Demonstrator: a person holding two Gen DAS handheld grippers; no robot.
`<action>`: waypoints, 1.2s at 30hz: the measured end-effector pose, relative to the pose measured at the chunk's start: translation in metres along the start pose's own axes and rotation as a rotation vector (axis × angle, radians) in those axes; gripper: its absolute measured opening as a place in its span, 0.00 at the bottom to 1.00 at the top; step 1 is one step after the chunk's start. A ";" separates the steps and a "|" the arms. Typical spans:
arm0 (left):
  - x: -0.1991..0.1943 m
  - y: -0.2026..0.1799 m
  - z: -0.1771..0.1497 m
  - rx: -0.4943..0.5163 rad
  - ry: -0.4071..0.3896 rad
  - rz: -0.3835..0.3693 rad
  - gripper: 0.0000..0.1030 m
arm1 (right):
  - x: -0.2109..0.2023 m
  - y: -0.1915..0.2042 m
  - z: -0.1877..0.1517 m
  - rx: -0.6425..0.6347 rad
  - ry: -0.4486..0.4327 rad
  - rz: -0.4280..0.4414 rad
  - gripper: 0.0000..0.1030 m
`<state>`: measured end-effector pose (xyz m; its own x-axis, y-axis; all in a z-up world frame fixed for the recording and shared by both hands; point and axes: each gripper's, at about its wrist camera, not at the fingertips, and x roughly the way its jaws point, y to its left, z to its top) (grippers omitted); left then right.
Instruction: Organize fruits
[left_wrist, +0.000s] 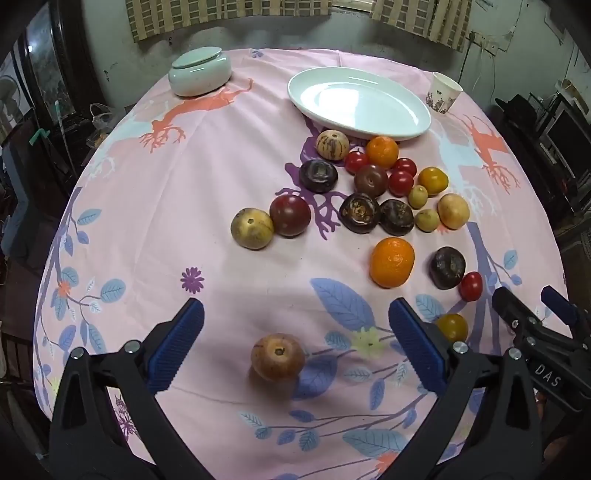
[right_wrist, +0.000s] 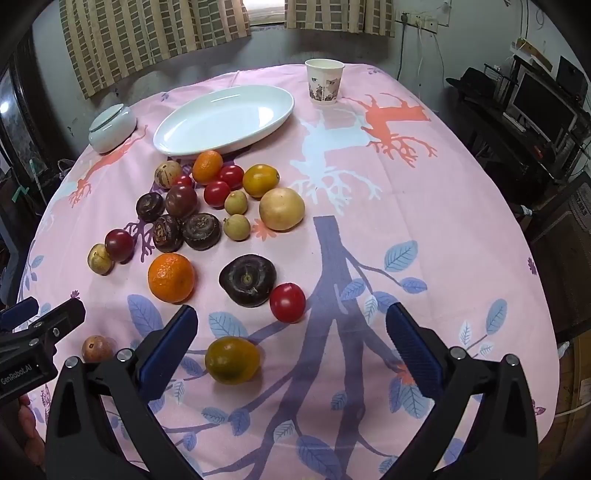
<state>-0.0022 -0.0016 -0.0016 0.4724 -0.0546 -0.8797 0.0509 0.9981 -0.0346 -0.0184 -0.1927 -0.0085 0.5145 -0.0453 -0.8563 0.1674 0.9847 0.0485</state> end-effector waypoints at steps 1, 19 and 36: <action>0.000 -0.001 -0.001 -0.001 0.003 -0.010 0.98 | 0.000 0.000 0.000 0.003 0.000 0.000 0.99; 0.004 0.007 -0.001 0.003 0.045 0.029 0.98 | 0.003 0.001 -0.003 0.014 0.035 0.006 0.99; 0.008 0.006 -0.003 0.007 0.067 0.002 0.98 | 0.007 0.001 -0.006 0.019 0.050 0.010 0.99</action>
<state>-0.0012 0.0037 -0.0102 0.4129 -0.0501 -0.9094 0.0561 0.9980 -0.0295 -0.0198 -0.1907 -0.0175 0.4736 -0.0270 -0.8803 0.1787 0.9817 0.0661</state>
